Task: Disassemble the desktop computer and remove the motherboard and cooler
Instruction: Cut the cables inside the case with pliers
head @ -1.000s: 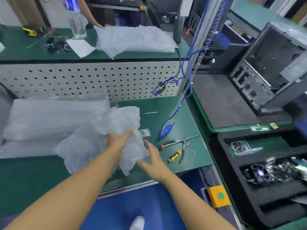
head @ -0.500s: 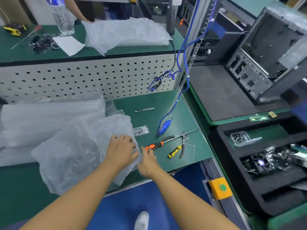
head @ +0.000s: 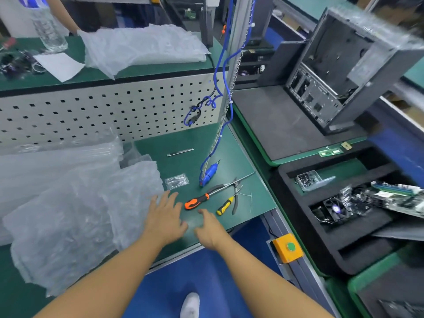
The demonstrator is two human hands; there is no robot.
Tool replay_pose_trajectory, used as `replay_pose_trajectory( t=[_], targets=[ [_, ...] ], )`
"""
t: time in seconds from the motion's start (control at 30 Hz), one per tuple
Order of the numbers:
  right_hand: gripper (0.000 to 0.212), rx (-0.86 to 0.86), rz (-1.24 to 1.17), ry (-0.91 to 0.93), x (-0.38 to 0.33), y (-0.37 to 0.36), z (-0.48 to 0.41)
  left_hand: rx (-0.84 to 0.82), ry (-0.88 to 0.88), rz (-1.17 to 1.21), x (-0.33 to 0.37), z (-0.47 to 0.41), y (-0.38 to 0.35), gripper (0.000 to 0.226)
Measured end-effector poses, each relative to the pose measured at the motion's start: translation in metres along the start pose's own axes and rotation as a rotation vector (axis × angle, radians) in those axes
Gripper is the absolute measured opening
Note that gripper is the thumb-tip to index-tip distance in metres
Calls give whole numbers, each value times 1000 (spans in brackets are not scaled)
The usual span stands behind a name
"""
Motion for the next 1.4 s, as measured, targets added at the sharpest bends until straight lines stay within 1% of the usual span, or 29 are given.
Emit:
replay_pose_trajectory(
  t=[0.1, 0.17, 0.23, 0.27, 0.3, 0.4, 0.53, 0.7, 0.77, 0.83, 0.93, 1.1, 1.17, 1.27, 1.33, 1.4],
  targets=[
    [57, 26, -34, 19, 3, 8, 6, 55, -22, 65, 26, -5, 10, 43],
    [48, 40, -53, 5, 10, 16, 13, 51, -61, 172, 47, -9, 13, 31],
    [28, 66, -78, -54, 26, 29, 23, -33, -99, 391, 72, -13, 14, 23],
    [20, 81, -98, -90, 37, 36, 29, -85, -106, 490, 85, -13, 14, 22],
    [16, 100, -126, -118, 49, 44, 36, -102, -117, 548, 98, -14, 15, 20],
    [20, 171, -219, -187, 89, 71, 62, -110, -169, 615, 145, -19, 20, 15],
    [26, 309, -340, -263, 145, 104, 107, -220, -310, 755, 225, -19, 28, 19],
    [24, 627, -484, -388, 216, 142, 186, -315, -534, 851, 338, -4, 39, 28],
    [23, 759, -528, -407, 244, 155, 220, -304, -606, 900, 385, 8, 45, 29],
    [22, 855, -562, -429, 271, 165, 253, -282, -673, 941, 429, 24, 51, 29],
    [22, 937, -613, -450, 305, 177, 294, -264, -753, 1008, 485, 47, 60, 31],
    [31, 1065, -675, -479, 358, 196, 352, -233, -853, 1079, 569, 83, 72, 31],
    [35, 1110, -696, -477, 380, 204, 371, -243, -891, 1065, 597, 94, 76, 30],
    [30, 1172, -653, -481, 412, 214, 395, -253, -964, 1006, 633, 105, 77, 28],
    [28, 1177, -633, -504, 433, 218, 410, -247, -1003, 943, 654, 109, 74, 25],
    [30, 1161, -619, -558, 452, 222, 425, -254, -1014, 884, 674, 113, 69, 21]
  ],
)
Point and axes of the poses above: each hand's wrist, its own z-axis away from the middle knuckle, its own y-axis out of the back of the hand, x = y × z, the point moved 1 cm from there along -z, towards the middle knuckle, and after that the axes turned 7 degrees about z, right-handed, at the moved point
